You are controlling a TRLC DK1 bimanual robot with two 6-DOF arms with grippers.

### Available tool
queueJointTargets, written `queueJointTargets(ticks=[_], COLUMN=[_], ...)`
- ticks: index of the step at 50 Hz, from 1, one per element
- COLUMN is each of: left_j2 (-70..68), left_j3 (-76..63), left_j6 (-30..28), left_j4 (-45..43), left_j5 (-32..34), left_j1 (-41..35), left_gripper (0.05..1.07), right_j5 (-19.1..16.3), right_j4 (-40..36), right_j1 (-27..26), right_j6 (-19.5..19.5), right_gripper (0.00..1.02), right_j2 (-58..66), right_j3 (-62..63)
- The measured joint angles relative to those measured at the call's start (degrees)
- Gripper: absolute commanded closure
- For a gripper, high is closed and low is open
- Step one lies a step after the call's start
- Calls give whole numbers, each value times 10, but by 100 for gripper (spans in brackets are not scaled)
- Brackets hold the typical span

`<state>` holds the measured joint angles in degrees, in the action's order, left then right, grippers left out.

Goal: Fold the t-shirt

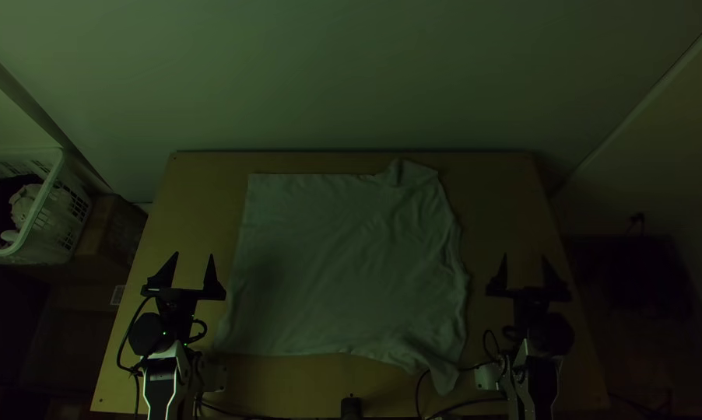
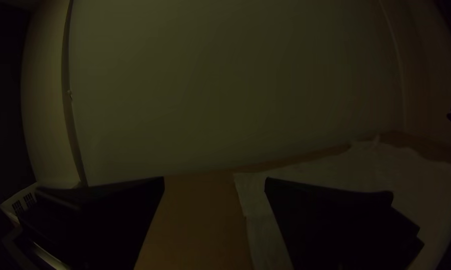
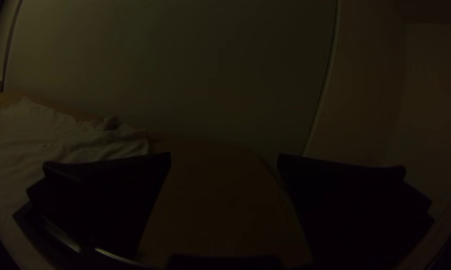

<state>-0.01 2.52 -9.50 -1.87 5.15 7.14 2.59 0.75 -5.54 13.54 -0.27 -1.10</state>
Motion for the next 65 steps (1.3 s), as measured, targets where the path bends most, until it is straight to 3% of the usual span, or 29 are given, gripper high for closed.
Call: queueJointTargets(ticks=[44, 65], left_j2=[0, 0], left_j3=[0, 0], left_j6=[0, 76], left_j4=[0, 0], left_j5=[0, 0], left_j1=[0, -7], left_gripper=[10, 10], right_j5=[0, 0], right_j4=[0, 0], right_j1=[0, 15], right_j6=[-4, -103], right_gripper=[4, 4], right_j2=[0, 0], right_j3=[0, 0])
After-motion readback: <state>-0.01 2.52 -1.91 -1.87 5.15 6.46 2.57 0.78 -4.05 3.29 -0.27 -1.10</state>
